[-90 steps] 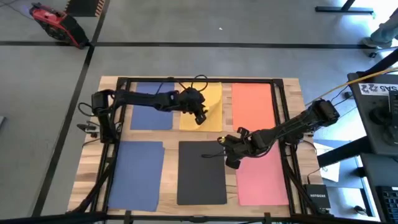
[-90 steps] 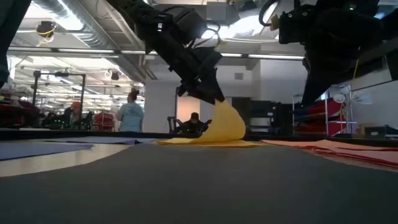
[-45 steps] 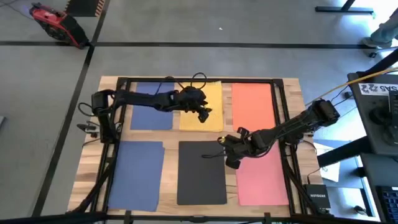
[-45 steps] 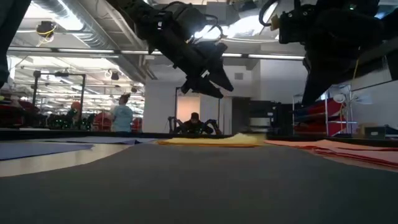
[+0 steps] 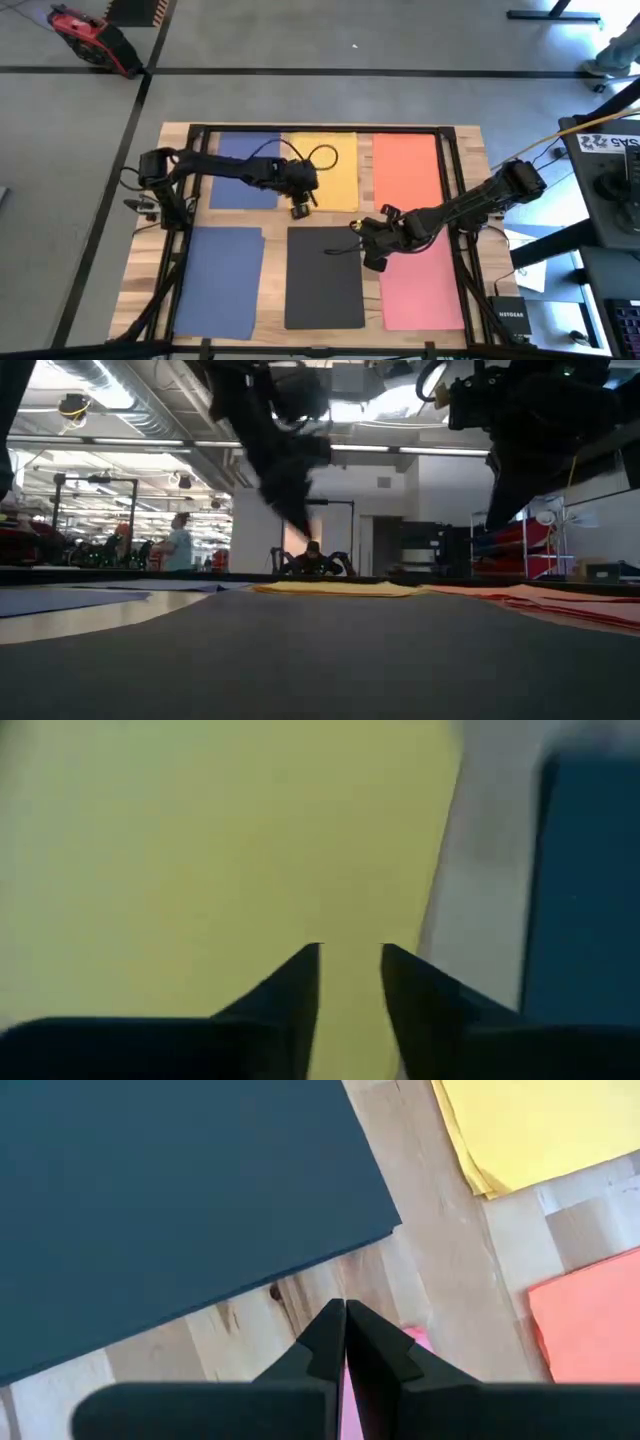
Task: Organize paper
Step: Stack the blue colored paper on top of the blue colored papers
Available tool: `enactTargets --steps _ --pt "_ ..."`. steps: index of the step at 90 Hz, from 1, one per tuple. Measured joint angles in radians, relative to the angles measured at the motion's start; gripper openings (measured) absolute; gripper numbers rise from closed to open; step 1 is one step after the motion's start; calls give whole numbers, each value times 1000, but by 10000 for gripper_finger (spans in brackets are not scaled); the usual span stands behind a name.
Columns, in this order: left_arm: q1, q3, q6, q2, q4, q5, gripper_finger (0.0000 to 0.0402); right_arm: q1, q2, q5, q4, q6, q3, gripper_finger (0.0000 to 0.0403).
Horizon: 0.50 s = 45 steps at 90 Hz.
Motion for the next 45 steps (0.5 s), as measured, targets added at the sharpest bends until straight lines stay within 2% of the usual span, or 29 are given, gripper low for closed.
enactTargets --steps 14,30,45 --pt "-47 -30 -52 -1 -91 -53 7 0 0 0 1 -18 0 0" --pt "-66 -104 -204 -73 -95 -72 0 0 0 0 1 -19 0 0" --pt "-67 -227 -317 -207 -90 -76 0 0 0 0 2 -22 0 0"
